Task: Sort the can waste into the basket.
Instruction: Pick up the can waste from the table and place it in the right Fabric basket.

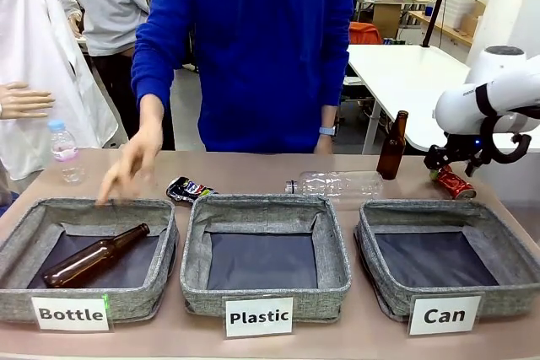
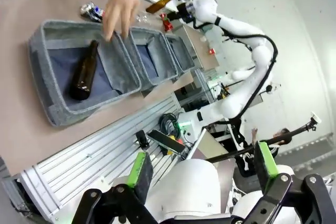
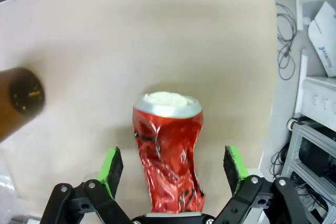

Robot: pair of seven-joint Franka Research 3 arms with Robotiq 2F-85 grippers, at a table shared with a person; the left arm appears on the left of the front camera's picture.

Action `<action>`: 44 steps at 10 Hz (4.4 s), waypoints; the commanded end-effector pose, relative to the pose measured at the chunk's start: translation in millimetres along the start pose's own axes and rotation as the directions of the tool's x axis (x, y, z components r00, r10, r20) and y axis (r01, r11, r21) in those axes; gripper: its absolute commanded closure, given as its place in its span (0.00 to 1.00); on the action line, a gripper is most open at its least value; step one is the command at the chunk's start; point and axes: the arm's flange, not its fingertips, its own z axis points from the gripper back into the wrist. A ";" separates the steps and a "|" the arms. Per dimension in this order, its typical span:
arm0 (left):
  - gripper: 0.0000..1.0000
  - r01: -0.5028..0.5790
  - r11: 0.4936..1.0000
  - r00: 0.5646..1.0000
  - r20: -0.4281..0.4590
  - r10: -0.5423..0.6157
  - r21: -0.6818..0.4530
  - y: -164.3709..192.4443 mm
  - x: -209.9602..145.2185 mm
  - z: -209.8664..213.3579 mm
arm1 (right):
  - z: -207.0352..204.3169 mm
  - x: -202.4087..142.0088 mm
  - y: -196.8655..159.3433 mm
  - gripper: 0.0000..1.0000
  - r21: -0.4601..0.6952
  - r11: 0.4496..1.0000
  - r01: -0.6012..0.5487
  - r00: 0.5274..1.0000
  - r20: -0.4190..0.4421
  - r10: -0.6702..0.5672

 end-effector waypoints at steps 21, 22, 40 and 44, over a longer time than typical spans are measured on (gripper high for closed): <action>0.00 0.006 0.997 0.956 -0.293 0.017 0.079 18.7 -8.7 -106.0 | 42.7 -0.5 -22.1 1.00 0.103 0.995 -0.015 0.998 -0.054 0.020; 0.00 0.006 0.997 0.956 -0.293 0.017 0.079 18.7 -8.7 -106.0 | 84.4 -20.2 -24.2 1.00 0.119 0.989 -0.082 0.996 -0.026 0.086; 0.00 0.006 0.997 0.956 -0.293 0.017 0.079 18.7 -8.7 -106.0 | 161.2 -315.3 87.4 0.23 0.050 0.160 -0.986 0.167 0.325 0.931; 0.00 0.006 0.997 0.956 -0.293 0.017 0.079 18.7 -8.7 -106.0 | 159.4 -299.1 86.7 0.11 0.078 0.264 -0.961 0.275 0.314 0.908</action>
